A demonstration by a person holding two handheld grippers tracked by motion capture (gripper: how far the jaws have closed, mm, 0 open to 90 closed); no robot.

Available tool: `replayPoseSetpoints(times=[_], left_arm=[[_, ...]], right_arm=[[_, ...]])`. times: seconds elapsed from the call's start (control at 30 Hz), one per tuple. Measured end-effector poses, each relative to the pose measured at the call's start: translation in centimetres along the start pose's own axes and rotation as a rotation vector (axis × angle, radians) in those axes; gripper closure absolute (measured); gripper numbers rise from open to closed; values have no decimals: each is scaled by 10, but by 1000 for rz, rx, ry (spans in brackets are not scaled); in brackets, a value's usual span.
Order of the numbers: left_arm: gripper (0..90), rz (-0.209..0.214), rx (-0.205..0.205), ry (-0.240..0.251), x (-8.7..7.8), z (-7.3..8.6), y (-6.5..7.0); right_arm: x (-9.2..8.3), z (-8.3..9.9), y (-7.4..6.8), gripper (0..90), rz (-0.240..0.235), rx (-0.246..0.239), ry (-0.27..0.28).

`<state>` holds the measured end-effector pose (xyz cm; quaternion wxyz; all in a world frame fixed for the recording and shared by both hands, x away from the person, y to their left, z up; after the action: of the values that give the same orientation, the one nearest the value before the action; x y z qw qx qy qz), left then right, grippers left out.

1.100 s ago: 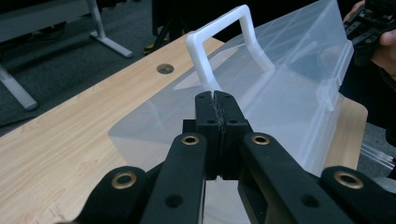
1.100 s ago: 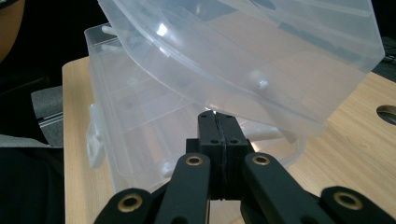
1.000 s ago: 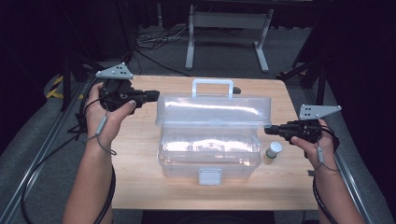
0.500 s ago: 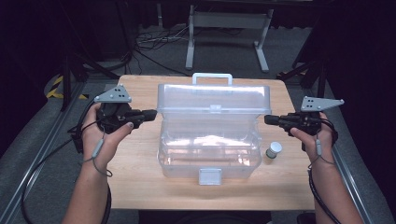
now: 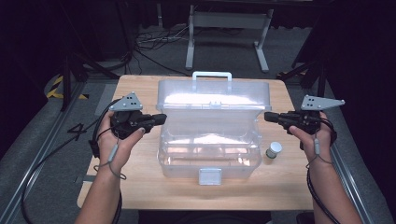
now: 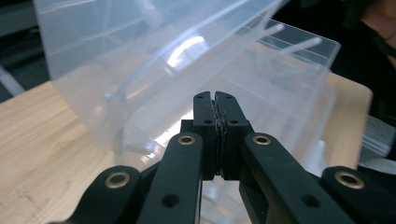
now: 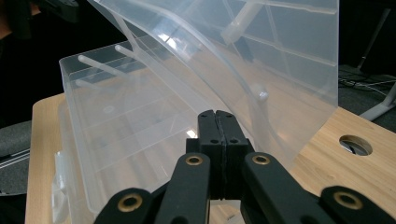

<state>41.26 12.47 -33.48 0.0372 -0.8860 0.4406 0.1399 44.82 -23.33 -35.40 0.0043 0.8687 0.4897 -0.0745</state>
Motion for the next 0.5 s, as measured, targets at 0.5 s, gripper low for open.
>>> replayPoseSetpoints(times=[0.5], left_arm=[[897,-136,65,110,18,4,-19]], right_arm=[[1,0,-1,900,13,-23,19]])
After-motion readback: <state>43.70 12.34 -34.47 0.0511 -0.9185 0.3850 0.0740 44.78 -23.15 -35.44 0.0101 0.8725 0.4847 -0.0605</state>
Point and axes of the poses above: each handheld gripper's, and its own axes: x roughly forward along the jaws, z roughly out of its underside, y roughly to its right, the point moved 9 cm from there along x, roughly forward along the jaws, and after that the axes turned 13 degrees about y, right-handed, at the moved point
